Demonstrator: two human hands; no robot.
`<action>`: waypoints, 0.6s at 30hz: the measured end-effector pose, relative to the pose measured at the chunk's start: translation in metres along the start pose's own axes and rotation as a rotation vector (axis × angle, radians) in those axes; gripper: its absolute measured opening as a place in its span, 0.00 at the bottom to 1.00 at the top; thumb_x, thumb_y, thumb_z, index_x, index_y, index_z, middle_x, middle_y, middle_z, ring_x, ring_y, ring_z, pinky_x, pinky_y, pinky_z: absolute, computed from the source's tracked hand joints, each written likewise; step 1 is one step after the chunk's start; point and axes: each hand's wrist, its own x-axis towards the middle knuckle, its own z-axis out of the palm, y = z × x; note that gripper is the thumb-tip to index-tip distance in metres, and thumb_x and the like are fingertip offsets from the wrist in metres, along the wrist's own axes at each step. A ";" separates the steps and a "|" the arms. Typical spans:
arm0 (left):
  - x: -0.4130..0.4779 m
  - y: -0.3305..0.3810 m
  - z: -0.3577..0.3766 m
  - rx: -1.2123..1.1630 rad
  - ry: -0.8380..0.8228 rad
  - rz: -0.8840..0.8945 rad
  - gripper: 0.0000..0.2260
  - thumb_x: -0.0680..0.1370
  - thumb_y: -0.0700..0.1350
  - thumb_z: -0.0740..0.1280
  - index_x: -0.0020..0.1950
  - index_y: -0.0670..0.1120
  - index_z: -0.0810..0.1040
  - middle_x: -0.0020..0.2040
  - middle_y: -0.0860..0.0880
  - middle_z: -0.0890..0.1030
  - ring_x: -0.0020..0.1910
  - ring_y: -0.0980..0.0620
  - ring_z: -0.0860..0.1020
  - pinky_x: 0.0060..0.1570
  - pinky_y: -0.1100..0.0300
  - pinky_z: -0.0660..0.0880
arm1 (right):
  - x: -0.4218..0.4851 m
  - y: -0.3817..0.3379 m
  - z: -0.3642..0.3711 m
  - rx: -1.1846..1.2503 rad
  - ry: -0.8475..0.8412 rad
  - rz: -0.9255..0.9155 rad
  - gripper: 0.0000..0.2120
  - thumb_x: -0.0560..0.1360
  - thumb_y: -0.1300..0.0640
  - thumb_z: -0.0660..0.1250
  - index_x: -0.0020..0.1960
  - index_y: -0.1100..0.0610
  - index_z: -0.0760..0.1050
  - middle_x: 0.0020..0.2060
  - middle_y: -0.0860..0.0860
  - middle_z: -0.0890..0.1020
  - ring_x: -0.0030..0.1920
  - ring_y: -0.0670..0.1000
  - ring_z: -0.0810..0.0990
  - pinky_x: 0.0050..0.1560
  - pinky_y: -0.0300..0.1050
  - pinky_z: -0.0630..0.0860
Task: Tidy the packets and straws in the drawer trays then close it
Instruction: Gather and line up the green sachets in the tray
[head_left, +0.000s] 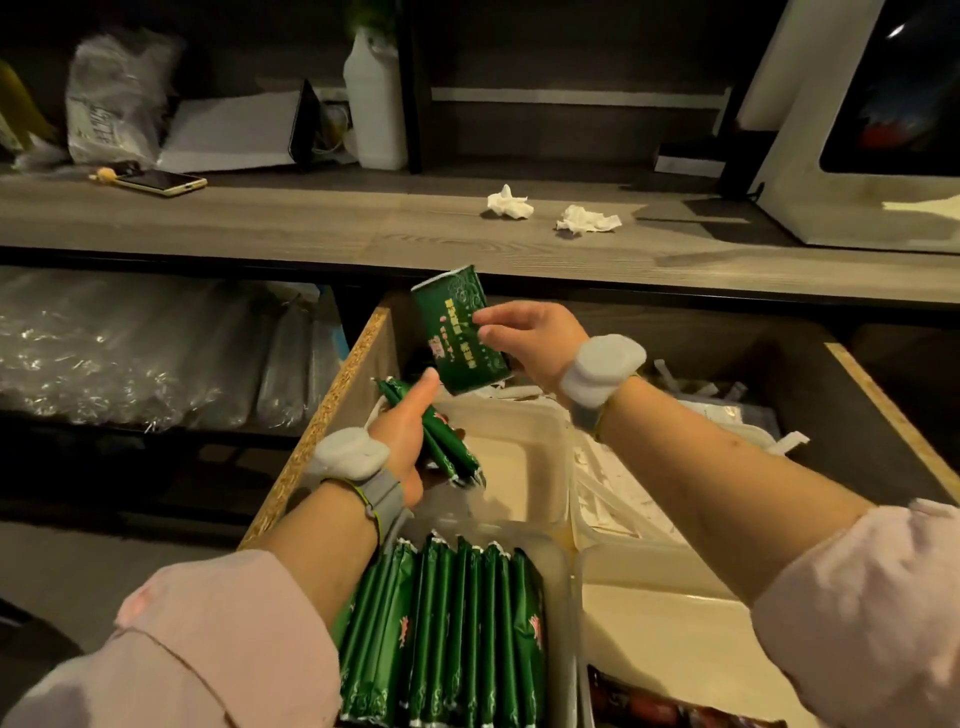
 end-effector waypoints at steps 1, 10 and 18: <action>-0.003 0.002 0.001 -0.014 -0.008 0.014 0.28 0.69 0.64 0.68 0.59 0.45 0.79 0.43 0.43 0.83 0.41 0.44 0.82 0.49 0.49 0.78 | -0.008 0.000 -0.001 0.176 -0.003 0.111 0.07 0.76 0.61 0.67 0.51 0.54 0.81 0.43 0.51 0.83 0.41 0.49 0.80 0.41 0.42 0.79; -0.042 0.007 0.019 0.046 -0.280 -0.127 0.25 0.78 0.60 0.58 0.44 0.41 0.85 0.39 0.42 0.85 0.36 0.45 0.85 0.46 0.50 0.77 | -0.060 0.011 0.012 0.008 -0.186 0.488 0.07 0.78 0.60 0.62 0.50 0.54 0.78 0.47 0.52 0.80 0.49 0.52 0.78 0.47 0.48 0.77; -0.065 0.005 0.036 0.122 -0.326 -0.177 0.29 0.77 0.65 0.56 0.69 0.46 0.70 0.39 0.44 0.78 0.39 0.46 0.76 0.59 0.47 0.70 | -0.105 -0.011 0.015 0.123 -0.332 0.410 0.17 0.75 0.50 0.68 0.62 0.46 0.67 0.46 0.50 0.80 0.45 0.50 0.81 0.40 0.44 0.81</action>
